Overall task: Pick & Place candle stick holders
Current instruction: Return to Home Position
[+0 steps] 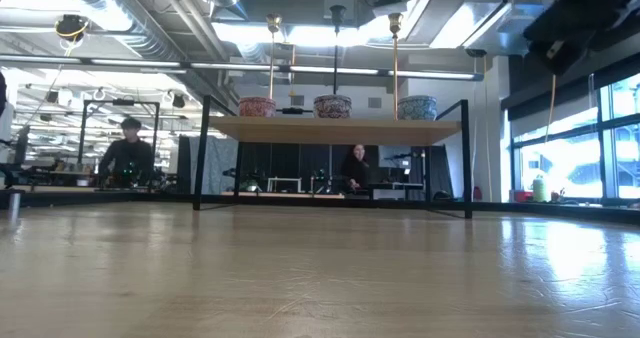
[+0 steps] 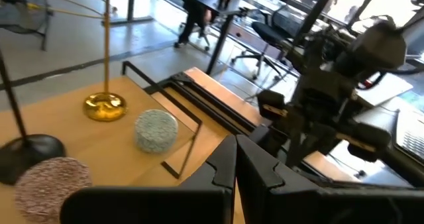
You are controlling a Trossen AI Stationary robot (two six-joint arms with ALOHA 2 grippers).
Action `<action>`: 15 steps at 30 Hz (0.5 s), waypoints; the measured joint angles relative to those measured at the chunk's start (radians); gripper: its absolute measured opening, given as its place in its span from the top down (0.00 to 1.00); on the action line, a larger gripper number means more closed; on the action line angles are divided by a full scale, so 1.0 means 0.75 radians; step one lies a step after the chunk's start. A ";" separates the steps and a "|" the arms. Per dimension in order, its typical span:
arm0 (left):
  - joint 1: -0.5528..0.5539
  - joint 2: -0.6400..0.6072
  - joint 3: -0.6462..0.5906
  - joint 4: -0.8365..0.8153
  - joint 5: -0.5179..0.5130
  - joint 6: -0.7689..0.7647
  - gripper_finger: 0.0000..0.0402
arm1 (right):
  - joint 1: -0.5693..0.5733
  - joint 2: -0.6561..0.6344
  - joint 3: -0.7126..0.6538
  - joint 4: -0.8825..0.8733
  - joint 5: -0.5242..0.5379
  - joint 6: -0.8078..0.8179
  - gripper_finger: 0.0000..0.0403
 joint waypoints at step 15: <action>0.037 0.000 0.000 -0.002 -0.020 -0.039 0.99 | -0.003 -0.363 -0.271 0.190 -0.009 0.001 1.00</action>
